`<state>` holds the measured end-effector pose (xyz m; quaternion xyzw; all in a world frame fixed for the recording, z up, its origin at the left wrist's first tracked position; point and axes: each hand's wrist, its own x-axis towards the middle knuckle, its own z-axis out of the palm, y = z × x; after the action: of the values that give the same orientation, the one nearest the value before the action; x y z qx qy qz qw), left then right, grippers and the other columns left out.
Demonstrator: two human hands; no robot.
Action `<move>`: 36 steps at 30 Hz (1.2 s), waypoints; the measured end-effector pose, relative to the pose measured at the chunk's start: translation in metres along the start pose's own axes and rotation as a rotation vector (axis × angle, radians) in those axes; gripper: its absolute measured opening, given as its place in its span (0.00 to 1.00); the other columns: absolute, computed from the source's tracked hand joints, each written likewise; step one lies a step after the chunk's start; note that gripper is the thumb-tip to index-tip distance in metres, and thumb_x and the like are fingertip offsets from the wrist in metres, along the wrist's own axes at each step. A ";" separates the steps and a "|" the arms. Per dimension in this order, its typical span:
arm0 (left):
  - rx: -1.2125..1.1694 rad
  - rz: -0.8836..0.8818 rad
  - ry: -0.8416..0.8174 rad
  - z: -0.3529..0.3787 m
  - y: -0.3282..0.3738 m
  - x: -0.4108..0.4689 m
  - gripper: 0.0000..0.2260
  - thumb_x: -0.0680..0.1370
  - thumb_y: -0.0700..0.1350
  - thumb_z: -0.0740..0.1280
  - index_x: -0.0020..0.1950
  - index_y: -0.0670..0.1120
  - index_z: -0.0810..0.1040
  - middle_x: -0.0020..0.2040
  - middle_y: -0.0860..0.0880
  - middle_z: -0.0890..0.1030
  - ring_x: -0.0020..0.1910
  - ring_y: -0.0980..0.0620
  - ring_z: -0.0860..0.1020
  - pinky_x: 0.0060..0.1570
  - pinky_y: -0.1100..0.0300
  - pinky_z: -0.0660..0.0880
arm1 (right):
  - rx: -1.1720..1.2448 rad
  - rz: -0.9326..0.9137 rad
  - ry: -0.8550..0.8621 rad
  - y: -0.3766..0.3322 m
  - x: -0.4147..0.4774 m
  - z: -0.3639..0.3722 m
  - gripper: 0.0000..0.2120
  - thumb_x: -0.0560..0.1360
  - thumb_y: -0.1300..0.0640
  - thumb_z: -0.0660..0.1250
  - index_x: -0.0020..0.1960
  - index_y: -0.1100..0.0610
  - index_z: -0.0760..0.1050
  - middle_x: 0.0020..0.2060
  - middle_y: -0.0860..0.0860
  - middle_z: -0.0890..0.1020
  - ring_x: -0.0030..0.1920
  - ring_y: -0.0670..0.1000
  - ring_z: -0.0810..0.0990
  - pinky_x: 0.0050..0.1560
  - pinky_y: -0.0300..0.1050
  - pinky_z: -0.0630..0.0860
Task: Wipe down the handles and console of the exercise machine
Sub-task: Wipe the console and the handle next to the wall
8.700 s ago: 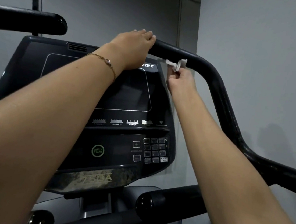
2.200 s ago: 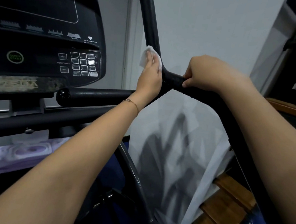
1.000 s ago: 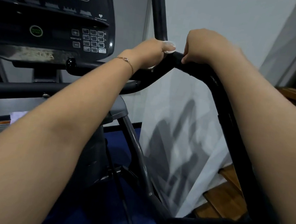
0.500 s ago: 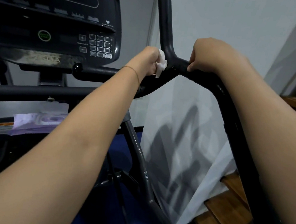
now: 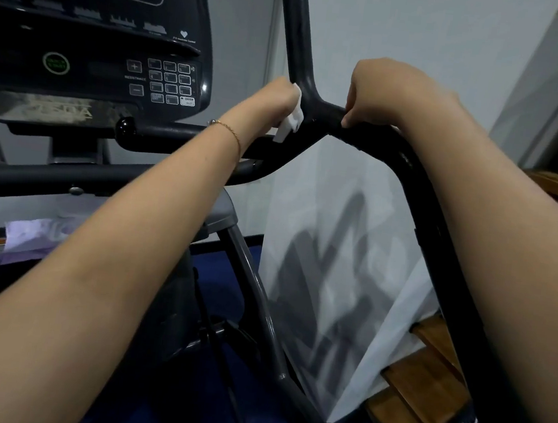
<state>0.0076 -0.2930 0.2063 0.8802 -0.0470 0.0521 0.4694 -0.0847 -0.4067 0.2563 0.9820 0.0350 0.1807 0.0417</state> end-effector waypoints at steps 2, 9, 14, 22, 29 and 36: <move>-0.054 0.049 0.030 -0.011 0.013 -0.002 0.10 0.75 0.44 0.55 0.33 0.49 0.63 0.35 0.52 0.67 0.29 0.56 0.71 0.31 0.65 0.73 | 0.005 0.006 -0.009 -0.002 0.001 -0.001 0.12 0.71 0.59 0.69 0.52 0.62 0.77 0.40 0.57 0.77 0.40 0.58 0.75 0.36 0.43 0.68; -0.426 0.091 0.110 0.012 0.003 -0.019 0.13 0.80 0.38 0.51 0.50 0.37 0.75 0.48 0.39 0.78 0.50 0.40 0.78 0.42 0.57 0.73 | 0.028 0.014 0.002 0.003 0.002 0.002 0.12 0.70 0.58 0.70 0.52 0.61 0.78 0.40 0.57 0.78 0.41 0.59 0.76 0.40 0.45 0.69; -0.346 0.405 0.083 0.049 -0.010 -0.054 0.12 0.75 0.43 0.52 0.52 0.46 0.73 0.46 0.44 0.77 0.44 0.46 0.73 0.48 0.56 0.70 | 0.025 0.026 0.021 0.001 0.000 0.000 0.10 0.70 0.59 0.69 0.50 0.63 0.78 0.36 0.58 0.78 0.37 0.58 0.74 0.32 0.41 0.66; -0.237 0.450 -0.083 0.025 -0.041 -0.052 0.22 0.82 0.39 0.50 0.76 0.51 0.59 0.75 0.53 0.61 0.74 0.57 0.59 0.67 0.77 0.51 | 0.083 0.023 -0.028 0.008 -0.006 -0.002 0.12 0.70 0.55 0.70 0.52 0.59 0.79 0.42 0.57 0.80 0.43 0.59 0.78 0.41 0.45 0.70; -0.390 0.428 -0.158 0.003 -0.028 -0.048 0.13 0.80 0.40 0.57 0.62 0.47 0.74 0.58 0.48 0.74 0.57 0.53 0.70 0.62 0.62 0.64 | 0.075 0.037 -0.009 0.005 -0.005 -0.003 0.17 0.68 0.55 0.71 0.55 0.60 0.78 0.49 0.58 0.82 0.49 0.60 0.80 0.50 0.50 0.76; -0.707 0.301 -0.083 -0.030 -0.002 -0.066 0.16 0.79 0.30 0.52 0.64 0.35 0.71 0.46 0.44 0.79 0.40 0.51 0.78 0.40 0.60 0.79 | 0.487 -0.126 0.228 -0.009 -0.023 -0.004 0.30 0.72 0.52 0.68 0.71 0.54 0.65 0.64 0.54 0.75 0.62 0.50 0.75 0.61 0.42 0.69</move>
<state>-0.0592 -0.2650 0.2125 0.6488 -0.2095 0.0652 0.7286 -0.1081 -0.3994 0.2506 0.9324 0.1428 0.2733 -0.1885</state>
